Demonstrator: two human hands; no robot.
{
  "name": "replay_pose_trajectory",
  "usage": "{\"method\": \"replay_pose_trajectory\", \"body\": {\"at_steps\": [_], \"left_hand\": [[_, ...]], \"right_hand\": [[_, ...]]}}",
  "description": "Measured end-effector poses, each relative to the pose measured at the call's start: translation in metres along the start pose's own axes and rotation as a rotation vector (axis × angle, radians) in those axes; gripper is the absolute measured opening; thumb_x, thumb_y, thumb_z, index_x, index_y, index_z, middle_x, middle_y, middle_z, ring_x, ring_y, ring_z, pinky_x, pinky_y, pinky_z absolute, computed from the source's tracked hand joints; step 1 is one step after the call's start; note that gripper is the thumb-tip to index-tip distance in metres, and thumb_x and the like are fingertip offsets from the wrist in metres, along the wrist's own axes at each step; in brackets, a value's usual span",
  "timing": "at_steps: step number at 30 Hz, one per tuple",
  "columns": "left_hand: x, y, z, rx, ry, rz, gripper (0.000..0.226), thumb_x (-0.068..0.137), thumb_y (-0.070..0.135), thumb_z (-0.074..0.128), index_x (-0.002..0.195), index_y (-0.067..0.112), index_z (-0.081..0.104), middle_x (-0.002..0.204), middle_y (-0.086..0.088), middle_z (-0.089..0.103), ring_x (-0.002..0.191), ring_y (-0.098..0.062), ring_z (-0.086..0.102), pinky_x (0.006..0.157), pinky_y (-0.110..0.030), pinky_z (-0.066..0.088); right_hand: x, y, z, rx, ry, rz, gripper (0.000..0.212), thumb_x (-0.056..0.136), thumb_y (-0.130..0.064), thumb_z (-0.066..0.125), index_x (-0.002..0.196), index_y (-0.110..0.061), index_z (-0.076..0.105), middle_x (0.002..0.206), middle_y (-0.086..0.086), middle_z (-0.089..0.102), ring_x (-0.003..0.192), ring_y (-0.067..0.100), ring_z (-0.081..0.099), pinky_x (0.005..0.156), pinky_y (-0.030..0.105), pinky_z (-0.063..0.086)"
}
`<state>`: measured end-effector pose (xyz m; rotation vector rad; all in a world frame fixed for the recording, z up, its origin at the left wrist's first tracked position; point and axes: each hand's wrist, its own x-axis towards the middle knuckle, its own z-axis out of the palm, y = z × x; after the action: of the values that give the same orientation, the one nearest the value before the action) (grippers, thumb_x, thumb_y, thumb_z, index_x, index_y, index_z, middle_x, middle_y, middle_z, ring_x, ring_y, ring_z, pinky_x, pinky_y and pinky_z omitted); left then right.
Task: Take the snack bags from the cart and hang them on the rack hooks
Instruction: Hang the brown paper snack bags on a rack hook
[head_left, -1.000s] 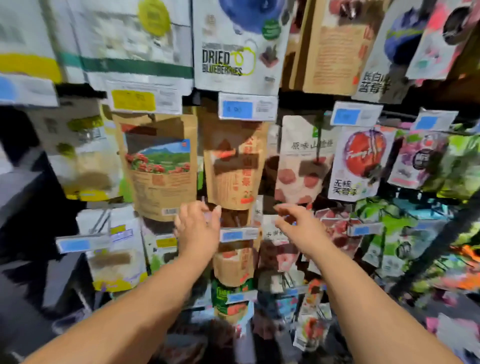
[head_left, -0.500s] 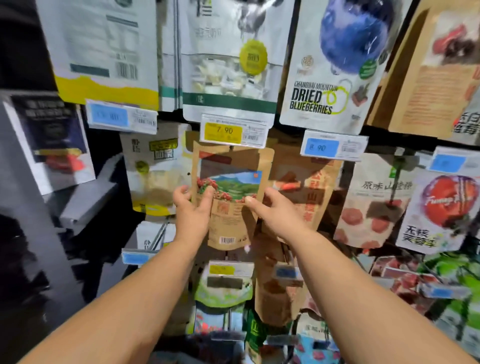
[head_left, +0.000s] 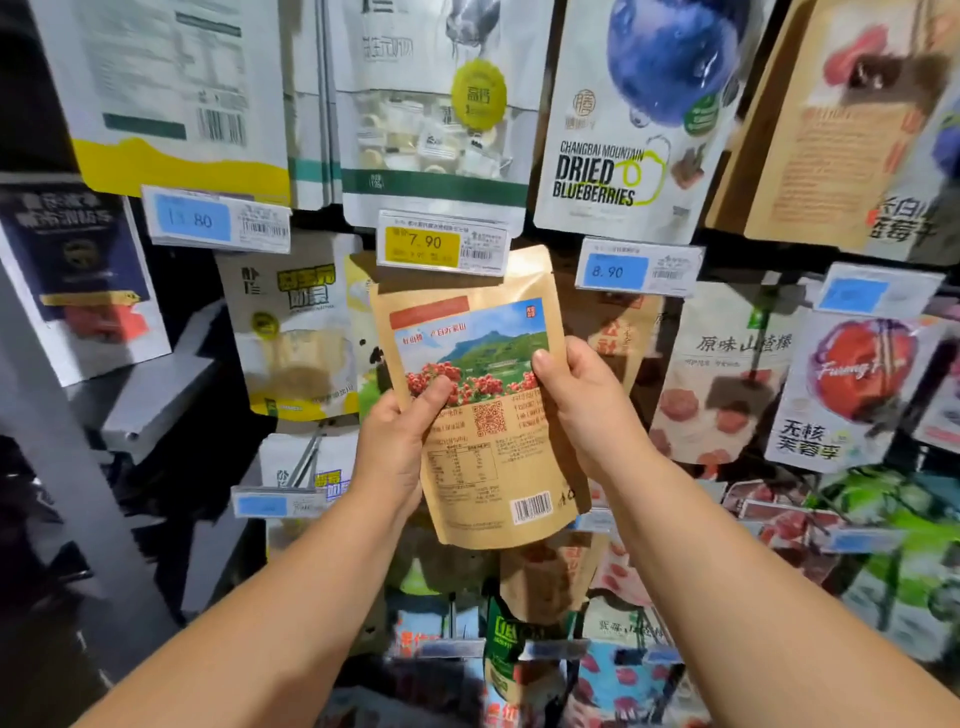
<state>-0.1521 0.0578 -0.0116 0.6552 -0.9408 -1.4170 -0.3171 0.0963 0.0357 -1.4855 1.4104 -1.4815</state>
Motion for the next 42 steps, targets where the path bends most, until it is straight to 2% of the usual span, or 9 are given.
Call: {"method": "replay_pose_trajectory", "body": {"at_steps": [4, 10, 16, 22, 26, 30, 34, 40, 42], "left_hand": [[-0.014, -0.011, 0.024, -0.079, -0.072, -0.022, 0.028, 0.072, 0.018, 0.076, 0.099, 0.015, 0.069, 0.098, -0.010, 0.074, 0.086, -0.024, 0.072, 0.075, -0.039, 0.058], [-0.034, -0.054, 0.060, -0.169, -0.018, -0.093, 0.028, 0.085, 0.018, 0.063, 0.113, 0.019, 0.064, 0.117, -0.006, 0.069, 0.104, -0.021, 0.066, 0.094, -0.042, 0.051], [-0.052, -0.074, 0.095, -0.332, 0.150, -0.047, 0.011, 0.094, 0.019, 0.059, 0.103, 0.022, 0.063, 0.087, 0.008, 0.075, 0.083, -0.009, 0.071, 0.072, -0.030, 0.056], [-0.081, -0.081, 0.108, -0.249, 0.224, -0.006, 0.037, 0.095, 0.028, 0.057, 0.130, 0.015, 0.055, 0.112, 0.001, 0.070, 0.099, -0.013, 0.068, 0.080, -0.032, 0.055], [-0.096, -0.093, 0.111, -0.161, 0.085, -0.083, 0.037, 0.095, 0.026, 0.055, 0.131, 0.019, 0.053, 0.122, -0.003, 0.066, 0.111, -0.018, 0.064, 0.092, -0.039, 0.051], [-0.107, -0.111, 0.130, -0.095, -0.070, -0.226, 0.023, 0.095, 0.019, 0.057, 0.117, 0.025, 0.059, 0.111, 0.002, 0.070, 0.102, -0.015, 0.067, 0.087, -0.036, 0.052], [-0.127, -0.144, 0.158, -0.014, -0.287, -0.381, 0.036, 0.092, 0.017, 0.061, 0.127, 0.018, 0.053, 0.116, -0.005, 0.069, 0.106, -0.022, 0.066, 0.091, -0.042, 0.051], [-0.209, -0.199, 0.216, 0.137, -0.758, -0.598, 0.059, 0.078, 0.028, 0.075, 0.128, 0.010, 0.052, 0.117, -0.005, 0.068, 0.108, -0.021, 0.065, 0.084, -0.031, 0.051], [-0.245, -0.219, 0.233, 0.207, -0.914, -0.663, 0.050, 0.084, 0.027, 0.071, 0.129, 0.015, 0.054, 0.119, 0.000, 0.067, 0.108, -0.015, 0.064, 0.088, -0.031, 0.049]], "right_hand": [[-0.018, -0.002, -0.024, -0.040, 0.074, 0.036, 0.012, 0.099, -0.032, 0.052, 0.094, -0.024, 0.060, 0.094, 0.005, 0.074, 0.089, 0.025, 0.071, 0.086, 0.055, 0.054], [-0.046, -0.009, -0.071, -0.352, 0.241, 0.083, 0.032, 0.098, -0.033, 0.053, 0.069, -0.022, 0.047, 0.076, 0.002, 0.060, 0.075, 0.022, 0.056, 0.074, 0.039, 0.046], [-0.059, -0.028, -0.097, -0.590, 0.174, 0.119, 0.024, 0.096, -0.037, 0.056, 0.075, -0.028, 0.050, 0.083, -0.007, 0.058, 0.090, 0.020, 0.059, 0.084, 0.038, 0.048], [-0.066, -0.032, -0.106, -0.678, 0.155, 0.107, 0.017, 0.096, -0.036, 0.054, 0.084, -0.023, 0.054, 0.085, -0.005, 0.060, 0.087, 0.023, 0.060, 0.081, 0.044, 0.050], [-0.084, -0.016, -0.122, -0.659, 0.221, 0.180, 0.020, 0.097, -0.035, 0.053, 0.083, -0.021, 0.053, 0.091, 0.001, 0.064, 0.089, 0.023, 0.058, 0.079, 0.039, 0.047], [-0.115, 0.013, -0.152, -0.561, 0.364, 0.326, 0.025, 0.098, -0.033, 0.051, 0.079, -0.018, 0.050, 0.080, -0.001, 0.056, 0.081, 0.021, 0.053, 0.067, 0.034, 0.037], [-0.164, 0.035, -0.187, -0.482, 0.574, 0.415, 0.024, 0.099, -0.032, 0.050, 0.085, -0.012, 0.053, 0.082, 0.000, 0.059, 0.076, 0.016, 0.052, 0.063, 0.029, 0.038], [-0.280, 0.064, -0.251, -0.405, 1.009, 0.570, 0.025, 0.097, -0.037, 0.054, 0.083, -0.016, 0.056, 0.086, 0.005, 0.064, 0.082, 0.024, 0.058, 0.067, 0.035, 0.041], [-0.326, 0.067, -0.268, -0.396, 1.150, 0.653, 0.025, 0.097, -0.038, 0.052, 0.086, -0.016, 0.059, 0.090, 0.006, 0.067, 0.085, 0.025, 0.060, 0.069, 0.035, 0.040]]}}
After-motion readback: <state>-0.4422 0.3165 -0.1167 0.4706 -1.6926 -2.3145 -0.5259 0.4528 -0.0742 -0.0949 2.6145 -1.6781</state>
